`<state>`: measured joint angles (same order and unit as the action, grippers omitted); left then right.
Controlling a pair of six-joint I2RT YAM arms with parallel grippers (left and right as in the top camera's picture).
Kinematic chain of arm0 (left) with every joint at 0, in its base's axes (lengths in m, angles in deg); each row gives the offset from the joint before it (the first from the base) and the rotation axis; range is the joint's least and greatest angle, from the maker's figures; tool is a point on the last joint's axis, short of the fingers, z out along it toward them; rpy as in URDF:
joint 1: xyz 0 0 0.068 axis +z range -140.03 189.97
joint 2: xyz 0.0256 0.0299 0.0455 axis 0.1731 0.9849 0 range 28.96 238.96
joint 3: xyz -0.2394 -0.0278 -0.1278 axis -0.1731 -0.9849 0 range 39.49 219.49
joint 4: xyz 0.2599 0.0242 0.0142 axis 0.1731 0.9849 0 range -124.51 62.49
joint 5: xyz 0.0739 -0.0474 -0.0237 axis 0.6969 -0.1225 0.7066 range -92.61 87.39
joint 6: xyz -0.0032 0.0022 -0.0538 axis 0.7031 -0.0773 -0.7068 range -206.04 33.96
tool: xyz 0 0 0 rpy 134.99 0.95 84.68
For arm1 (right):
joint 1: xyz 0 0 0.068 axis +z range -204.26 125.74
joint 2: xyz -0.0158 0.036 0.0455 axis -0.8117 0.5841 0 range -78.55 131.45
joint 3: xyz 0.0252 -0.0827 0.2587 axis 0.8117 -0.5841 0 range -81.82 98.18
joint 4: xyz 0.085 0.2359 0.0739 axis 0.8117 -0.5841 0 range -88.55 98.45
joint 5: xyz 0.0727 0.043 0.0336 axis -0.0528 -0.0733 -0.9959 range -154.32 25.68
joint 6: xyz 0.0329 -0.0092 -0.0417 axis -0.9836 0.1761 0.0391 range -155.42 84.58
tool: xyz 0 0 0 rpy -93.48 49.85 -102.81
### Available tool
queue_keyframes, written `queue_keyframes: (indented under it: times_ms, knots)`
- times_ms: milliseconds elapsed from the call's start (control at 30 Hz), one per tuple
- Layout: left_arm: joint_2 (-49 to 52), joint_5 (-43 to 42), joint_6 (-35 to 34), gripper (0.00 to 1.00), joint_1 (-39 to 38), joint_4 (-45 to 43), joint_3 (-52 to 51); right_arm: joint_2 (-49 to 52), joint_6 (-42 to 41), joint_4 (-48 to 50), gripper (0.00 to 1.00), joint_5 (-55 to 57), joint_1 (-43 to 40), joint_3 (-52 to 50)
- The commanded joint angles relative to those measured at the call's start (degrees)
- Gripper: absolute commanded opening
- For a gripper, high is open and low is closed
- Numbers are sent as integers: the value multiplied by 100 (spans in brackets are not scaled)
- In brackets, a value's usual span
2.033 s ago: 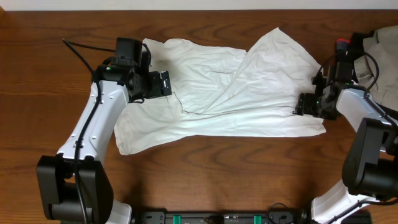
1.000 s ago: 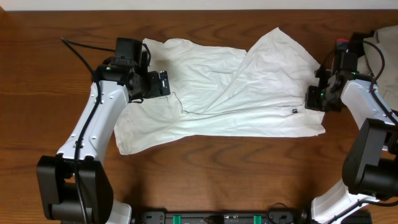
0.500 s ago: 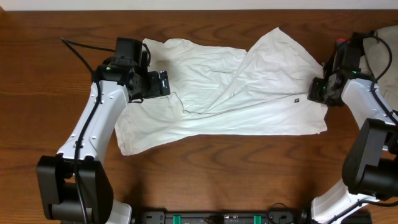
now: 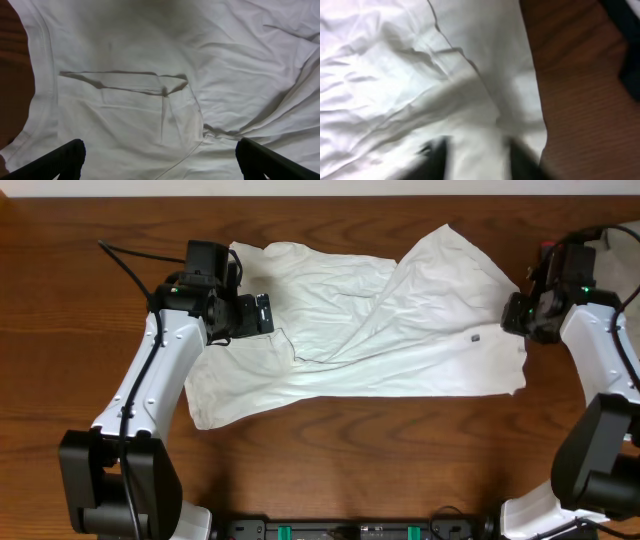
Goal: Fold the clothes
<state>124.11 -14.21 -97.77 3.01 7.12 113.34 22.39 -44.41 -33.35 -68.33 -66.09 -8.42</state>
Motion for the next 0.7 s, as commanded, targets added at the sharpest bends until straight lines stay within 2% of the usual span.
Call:
queue_keyframes:
  times_ms: [0, 100, 400, 667]
  knots:
    - [37, 74, 79, 98, -2, 26, -55, -55, -83, -166, 93, 275, -26, 81]
    - [37, 72, 79, 98, -2, 68, -55, -55, -275, -389, 99, 647, -76, 81]
    - [37, 72, 76, 98, -2, 96, -55, -55, -144, -1530, 99, 654, -122, -205]
    - [37, 72, 76, 98, -2, 96, -55, -55, -151, -1394, 99, 214, -127, -809]
